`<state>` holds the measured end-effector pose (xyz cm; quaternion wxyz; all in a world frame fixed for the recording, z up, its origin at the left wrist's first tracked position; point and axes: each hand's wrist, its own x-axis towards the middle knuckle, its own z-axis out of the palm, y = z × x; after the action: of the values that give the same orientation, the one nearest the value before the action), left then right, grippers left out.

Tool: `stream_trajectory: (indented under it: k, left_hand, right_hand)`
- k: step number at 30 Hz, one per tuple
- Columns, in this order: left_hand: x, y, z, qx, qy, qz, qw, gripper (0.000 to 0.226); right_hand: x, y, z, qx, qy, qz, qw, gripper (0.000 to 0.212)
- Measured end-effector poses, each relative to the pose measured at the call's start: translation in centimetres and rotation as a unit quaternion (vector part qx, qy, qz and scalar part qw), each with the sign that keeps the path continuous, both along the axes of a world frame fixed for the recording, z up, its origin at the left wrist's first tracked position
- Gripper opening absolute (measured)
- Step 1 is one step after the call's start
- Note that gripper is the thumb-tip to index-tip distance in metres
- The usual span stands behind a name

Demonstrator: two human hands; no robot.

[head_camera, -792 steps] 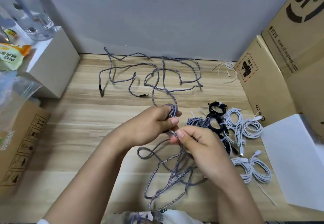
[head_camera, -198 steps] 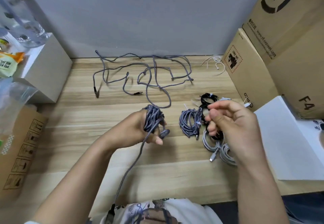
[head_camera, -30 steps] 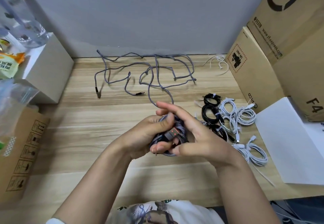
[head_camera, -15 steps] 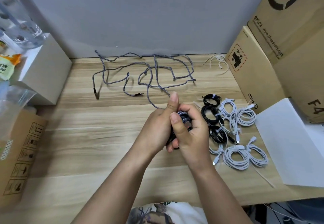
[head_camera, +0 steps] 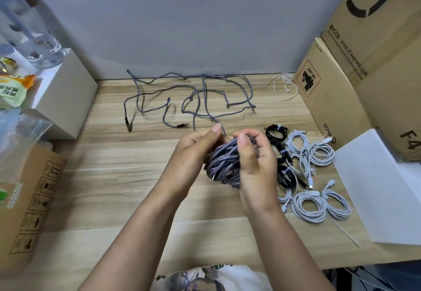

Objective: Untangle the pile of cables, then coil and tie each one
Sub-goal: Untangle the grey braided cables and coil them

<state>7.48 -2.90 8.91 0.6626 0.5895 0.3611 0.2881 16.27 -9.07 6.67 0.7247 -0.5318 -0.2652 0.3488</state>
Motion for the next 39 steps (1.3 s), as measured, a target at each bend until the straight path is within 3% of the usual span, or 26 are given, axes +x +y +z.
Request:
stream_trajectory:
  k: [3,6,10,14,17,19,21,23,28,30,32,33,35,37,39]
  left_hand:
    - [-1.0,0.4,-0.2,0.013,0.011,-0.017,1.000,0.020]
    - [-1.7,1.2,-1.0,-0.120,-0.012,-0.116,0.986,0.039]
    - [-1.2,2.0,-1.1,-0.254,-0.091,-0.263,0.926,0.062]
    - [0.1,3.1,-1.6,-0.383,-0.128,-0.286,0.869,0.052]
    - [1.0,3.6,-1.9,-0.450,-0.185,-0.304,0.819,0.043]
    - [2.3,4.2,-2.0,-0.434,-0.147,-0.255,0.852,0.045]
    - [3.7,4.5,-1.7,-0.356,-0.063,-0.166,0.917,0.045]
    - [5.2,5.2,-2.1,-0.279,-0.014,-0.109,0.954,0.041]
    - [8.1,7.5,-3.1,-0.217,0.008,-0.057,0.975,0.038]
    - [8.7,8.5,-3.6,-0.227,-0.002,-0.049,0.973,0.038]
    - [9.4,9.6,-4.6,-0.247,-0.004,-0.042,0.968,0.038]
    - [9.6,10.1,-5.0,-0.255,-0.001,-0.037,0.966,0.038]
    - [9.8,10.5,-5.3,-0.264,0.000,-0.029,0.964,0.036]
    - [10.1,10.8,-6.0,-0.274,-0.002,-0.027,0.961,0.036]
    - [10.1,11.0,-6.4,-0.291,-0.006,-0.023,0.956,0.035]
  right_hand:
    - [1.6,0.7,0.3,-0.018,0.089,0.040,0.995,0.023]
    - [2.9,1.4,0.8,-0.011,0.065,0.066,0.996,0.023]
    - [4.0,2.5,0.8,-0.037,0.050,0.163,0.985,0.022]
    - [5.3,4.0,-0.2,-0.039,0.044,0.234,0.971,0.033]
    - [6.4,5.6,-1.7,-0.016,0.096,0.275,0.956,0.041]
    - [7.1,6.9,-2.7,-0.024,0.135,0.268,0.954,0.045]
    - [7.4,8.0,-3.4,-0.037,0.163,0.244,0.955,0.047]
    - [8.0,9.6,-4.3,-0.054,0.156,0.219,0.962,0.047]
    - [11.2,13.1,-5.2,-0.077,0.112,0.218,0.967,0.037]
    - [14.0,15.0,-6.1,-0.119,0.030,0.202,0.972,0.046]
    - [17.7,17.4,-8.2,-0.219,-0.082,0.086,0.969,0.040]
    - [19.8,18.4,-9.7,-0.293,-0.151,-0.002,0.944,0.036]
    - [23.0,19.2,-11.9,-0.435,-0.246,-0.120,0.858,0.031]
    - [25.5,19.7,-13.3,-0.512,-0.248,-0.157,0.807,0.038]
    - [27.0,19.9,-14.2,-0.550,-0.226,-0.156,0.789,0.042]
